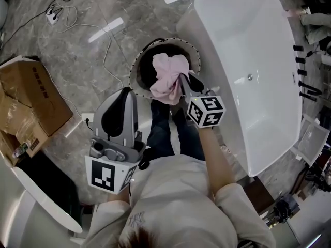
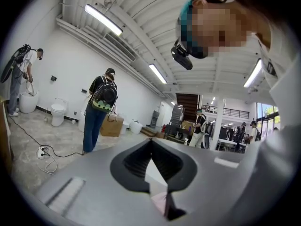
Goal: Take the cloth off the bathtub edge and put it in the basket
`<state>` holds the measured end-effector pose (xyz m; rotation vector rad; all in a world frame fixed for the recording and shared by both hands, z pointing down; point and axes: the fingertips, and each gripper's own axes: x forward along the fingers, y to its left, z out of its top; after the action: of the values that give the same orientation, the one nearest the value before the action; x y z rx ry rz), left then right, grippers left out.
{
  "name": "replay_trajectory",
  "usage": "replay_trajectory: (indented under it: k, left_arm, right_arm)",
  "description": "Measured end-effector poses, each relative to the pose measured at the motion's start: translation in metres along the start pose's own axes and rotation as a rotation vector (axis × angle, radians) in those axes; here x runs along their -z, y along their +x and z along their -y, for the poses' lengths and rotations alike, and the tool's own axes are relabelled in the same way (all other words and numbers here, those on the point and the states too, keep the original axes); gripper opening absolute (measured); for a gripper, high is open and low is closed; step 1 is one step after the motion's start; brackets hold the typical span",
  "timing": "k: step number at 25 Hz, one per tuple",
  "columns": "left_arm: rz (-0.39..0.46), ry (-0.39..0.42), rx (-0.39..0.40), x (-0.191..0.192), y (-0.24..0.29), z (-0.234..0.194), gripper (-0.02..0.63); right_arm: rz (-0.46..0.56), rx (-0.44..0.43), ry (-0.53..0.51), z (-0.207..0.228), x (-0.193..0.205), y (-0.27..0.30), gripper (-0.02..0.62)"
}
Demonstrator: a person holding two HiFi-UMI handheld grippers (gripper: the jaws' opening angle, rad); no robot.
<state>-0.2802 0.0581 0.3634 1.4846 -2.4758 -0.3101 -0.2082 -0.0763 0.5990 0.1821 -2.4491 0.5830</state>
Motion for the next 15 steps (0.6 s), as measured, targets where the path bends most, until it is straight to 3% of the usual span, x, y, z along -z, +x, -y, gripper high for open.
replay_trajectory:
  k: [6,15]
  left_arm:
    - [-0.022,0.041,-0.021,0.012,-0.001,-0.014,0.009]
    - [-0.047,0.037,-0.048,0.024,-0.001,-0.025,0.009]
  right_arm:
    - [-0.053,0.005,-0.017,0.007,0.016,0.019,0.038]
    - [-0.109,0.025,-0.031,0.022,0.033,0.048,0.039]
